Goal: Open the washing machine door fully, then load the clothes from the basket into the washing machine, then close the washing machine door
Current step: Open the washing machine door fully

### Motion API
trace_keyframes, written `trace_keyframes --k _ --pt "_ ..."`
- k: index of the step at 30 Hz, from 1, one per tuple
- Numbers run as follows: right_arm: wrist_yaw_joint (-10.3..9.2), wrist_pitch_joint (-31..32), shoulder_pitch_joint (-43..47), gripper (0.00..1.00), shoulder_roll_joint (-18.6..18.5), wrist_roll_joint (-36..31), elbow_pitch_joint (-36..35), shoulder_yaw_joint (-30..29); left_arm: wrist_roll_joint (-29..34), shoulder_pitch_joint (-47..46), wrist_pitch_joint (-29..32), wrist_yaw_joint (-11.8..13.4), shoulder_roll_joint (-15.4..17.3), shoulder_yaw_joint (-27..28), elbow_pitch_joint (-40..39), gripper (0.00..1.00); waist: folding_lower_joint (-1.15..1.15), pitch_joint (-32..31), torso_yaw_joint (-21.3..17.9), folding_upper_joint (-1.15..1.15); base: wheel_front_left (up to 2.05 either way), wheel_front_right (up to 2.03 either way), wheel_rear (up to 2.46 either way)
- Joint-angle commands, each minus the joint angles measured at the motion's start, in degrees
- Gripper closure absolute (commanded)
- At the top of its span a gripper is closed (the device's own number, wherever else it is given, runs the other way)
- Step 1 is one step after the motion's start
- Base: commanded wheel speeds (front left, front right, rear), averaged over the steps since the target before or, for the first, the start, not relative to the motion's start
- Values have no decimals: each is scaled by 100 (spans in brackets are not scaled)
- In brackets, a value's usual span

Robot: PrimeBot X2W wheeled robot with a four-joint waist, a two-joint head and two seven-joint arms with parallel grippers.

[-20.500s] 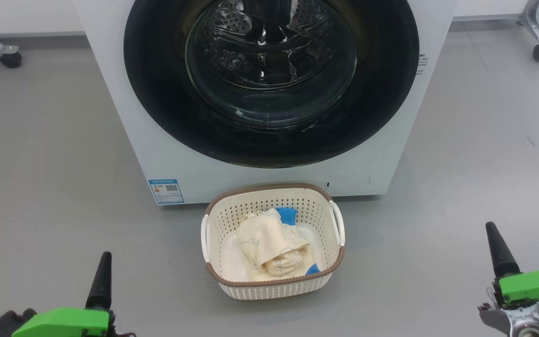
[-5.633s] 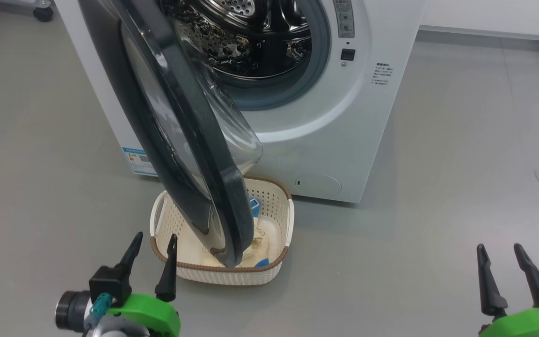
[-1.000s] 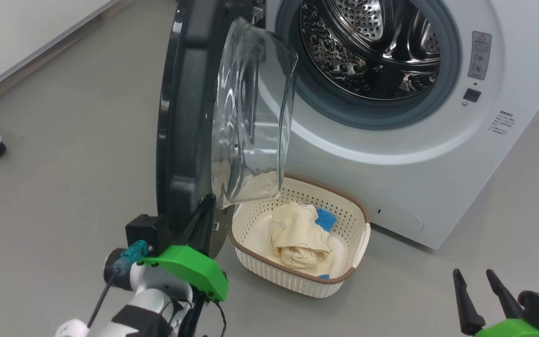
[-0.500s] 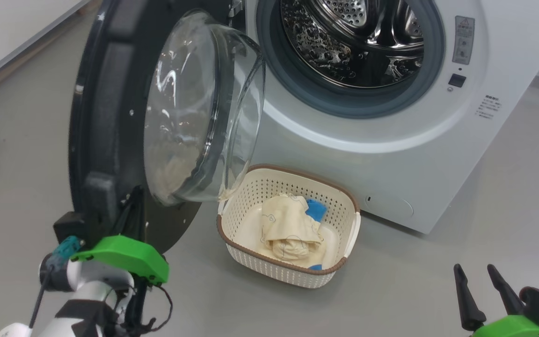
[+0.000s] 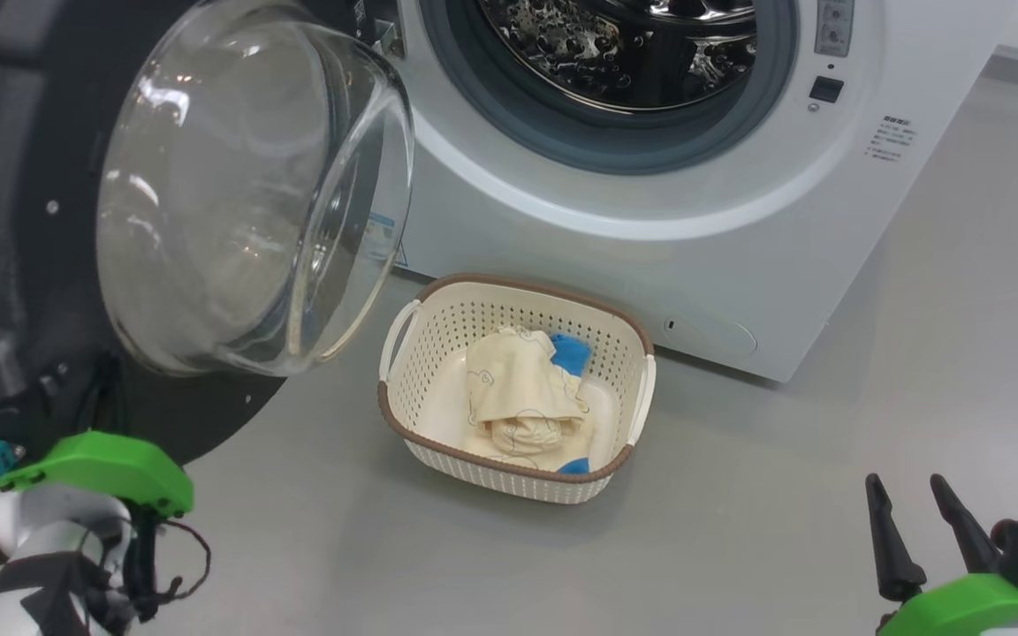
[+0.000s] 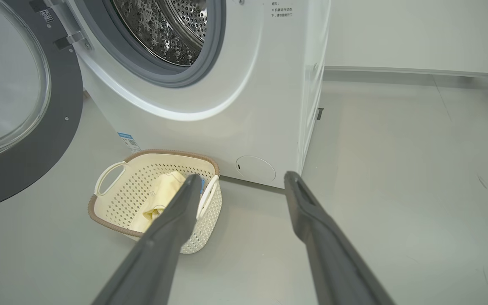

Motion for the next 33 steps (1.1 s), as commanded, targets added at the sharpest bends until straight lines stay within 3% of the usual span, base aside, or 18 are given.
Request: trace_keyframes --k 1,11,18,33 --pt "0 23 -310 0 -103 -41 -225 76 -67 -374 -81 966 376 416 -24 100 0 86 -27 0 0 0 0" --pt "0 122 -492 0 -103 -141 -408 42 -149 -798 -277 746 718 900 724 100 0 411 -82 0 0 0 0" --pt "0 133 -551 0 -103 -155 -396 57 -84 -966 -318 774 718 1006 884 100 0 453 -111 0 0 0 0" --pt "0 105 -650 0 -103 -156 -329 97 79 -1203 -346 567 785 1242 1397 100 0 433 -266 0 0 0 0"
